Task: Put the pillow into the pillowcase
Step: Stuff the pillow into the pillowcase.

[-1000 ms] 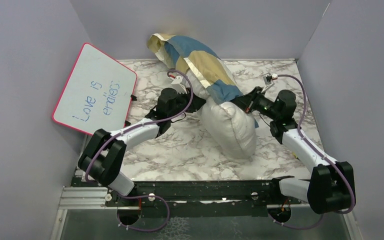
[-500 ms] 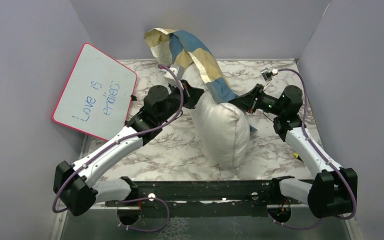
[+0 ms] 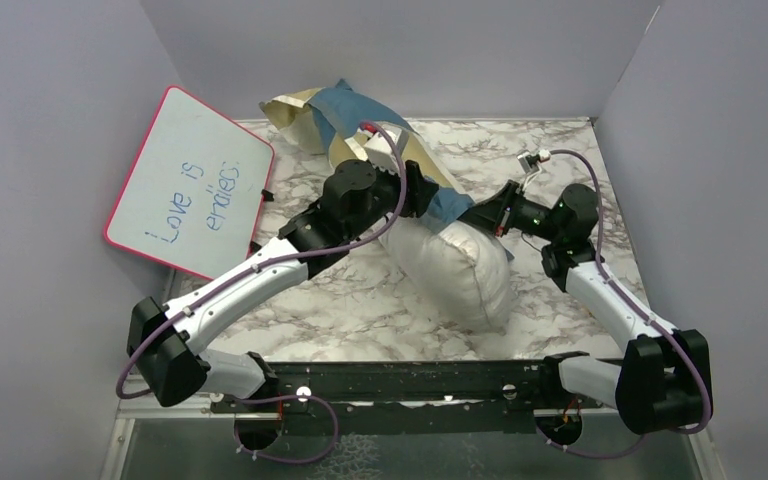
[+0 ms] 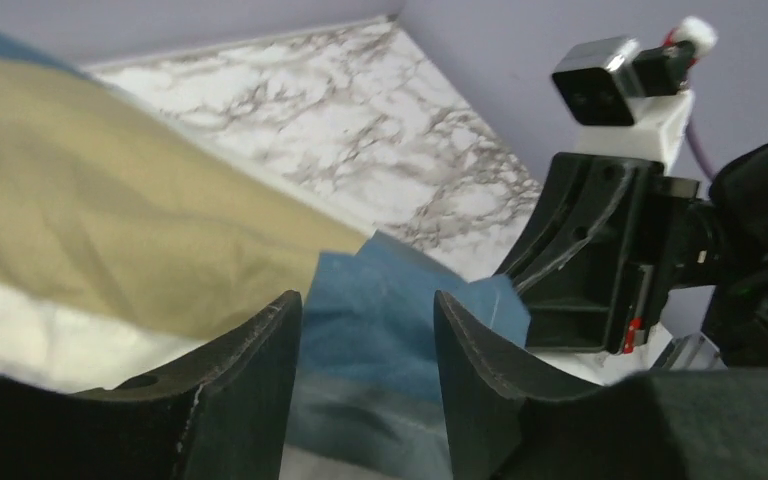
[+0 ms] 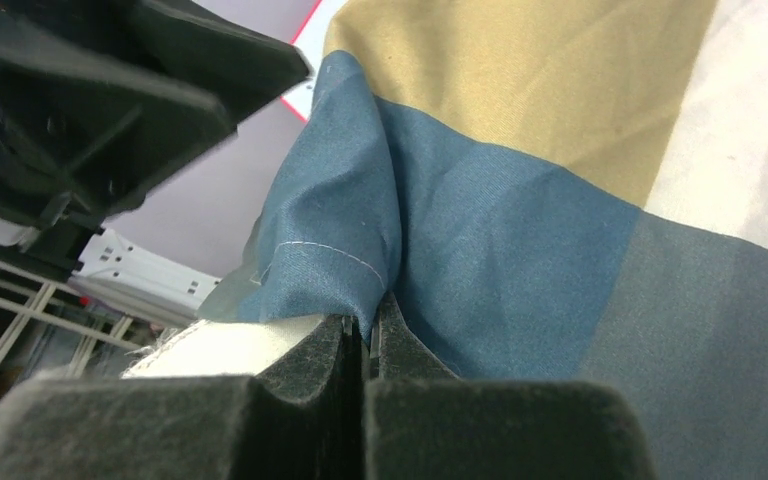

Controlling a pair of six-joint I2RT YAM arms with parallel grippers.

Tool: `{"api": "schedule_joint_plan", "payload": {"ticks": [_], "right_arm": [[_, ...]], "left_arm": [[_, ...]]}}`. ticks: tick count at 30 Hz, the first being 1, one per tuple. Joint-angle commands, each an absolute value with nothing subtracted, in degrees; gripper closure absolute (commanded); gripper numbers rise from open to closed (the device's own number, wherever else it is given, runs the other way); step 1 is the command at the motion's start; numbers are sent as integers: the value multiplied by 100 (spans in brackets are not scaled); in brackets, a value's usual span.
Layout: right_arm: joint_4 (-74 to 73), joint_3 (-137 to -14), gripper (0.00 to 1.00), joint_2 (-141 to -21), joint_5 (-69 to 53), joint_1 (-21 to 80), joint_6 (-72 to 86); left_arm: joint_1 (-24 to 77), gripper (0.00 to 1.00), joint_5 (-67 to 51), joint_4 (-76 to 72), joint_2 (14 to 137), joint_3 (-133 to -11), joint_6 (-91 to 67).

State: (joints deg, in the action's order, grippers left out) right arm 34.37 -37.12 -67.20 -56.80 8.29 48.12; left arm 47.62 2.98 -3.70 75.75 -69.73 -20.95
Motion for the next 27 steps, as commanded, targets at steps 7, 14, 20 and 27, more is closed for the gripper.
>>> {"api": "schedule_joint_plan", "payload": {"ticks": [7, 14, 20, 27], "right_arm": [[2908, -3701, 100, -7078, -4351, 805, 4333], [2916, -3712, 100, -7297, -4069, 801, 4244], [2863, -3727, 100, -7387, -4115, 800, 4094], [3037, -3647, 100, -7586, -4399, 800, 3904]], "left_arm": [[4292, 18, 1319, 821, 6457, -6143, -2378], [3446, 6, 204, 323, 6449, -5337, -2823], [3177, 6, -612, -1093, 7122, -4898, -3351], [3133, 18, -1402, -3114, 8416, -4895, -4164]]}}
